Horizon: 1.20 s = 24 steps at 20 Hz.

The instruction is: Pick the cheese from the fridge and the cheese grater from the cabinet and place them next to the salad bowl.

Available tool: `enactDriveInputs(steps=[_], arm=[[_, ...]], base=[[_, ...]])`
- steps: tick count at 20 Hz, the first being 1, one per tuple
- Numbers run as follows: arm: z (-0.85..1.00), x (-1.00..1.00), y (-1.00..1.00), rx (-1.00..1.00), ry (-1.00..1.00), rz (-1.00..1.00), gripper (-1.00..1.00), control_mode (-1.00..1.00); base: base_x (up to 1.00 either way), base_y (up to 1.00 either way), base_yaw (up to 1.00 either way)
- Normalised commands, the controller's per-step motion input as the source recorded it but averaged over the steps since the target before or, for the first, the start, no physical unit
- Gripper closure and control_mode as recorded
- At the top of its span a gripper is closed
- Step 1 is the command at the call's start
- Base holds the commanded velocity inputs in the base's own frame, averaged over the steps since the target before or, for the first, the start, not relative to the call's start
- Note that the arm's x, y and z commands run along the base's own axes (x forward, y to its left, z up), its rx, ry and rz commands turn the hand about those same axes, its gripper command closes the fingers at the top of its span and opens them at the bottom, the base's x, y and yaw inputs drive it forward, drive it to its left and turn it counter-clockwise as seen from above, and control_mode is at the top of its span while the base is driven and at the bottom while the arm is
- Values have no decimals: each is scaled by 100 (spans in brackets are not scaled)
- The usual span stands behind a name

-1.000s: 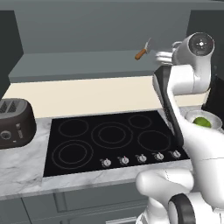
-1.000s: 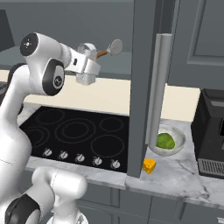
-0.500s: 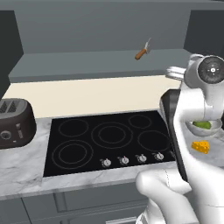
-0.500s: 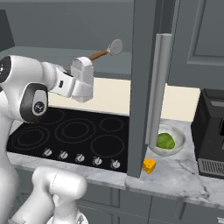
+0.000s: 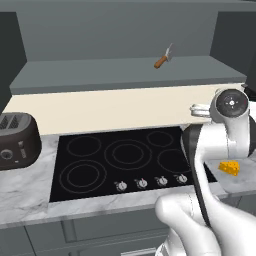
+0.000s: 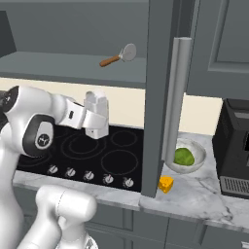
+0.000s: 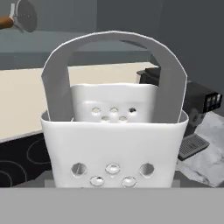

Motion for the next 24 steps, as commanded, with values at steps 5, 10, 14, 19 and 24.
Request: enactDriveInputs(steps=[5,10,14,19,24], arm=[[-73,23,-2,-4,4,-6,100,-100],[-69,34,0,-5,1,-7,100,-100],[-61,38,-2,-8,-1,-12,100,-100],[-45,49,-9,0,0,-13,100,-100],[-42,55,-15,0,-1,-9,100,-100]], base=[[0,0,0],[0,0,0],[0,0,0],[0,0,0],[0,0,0]])
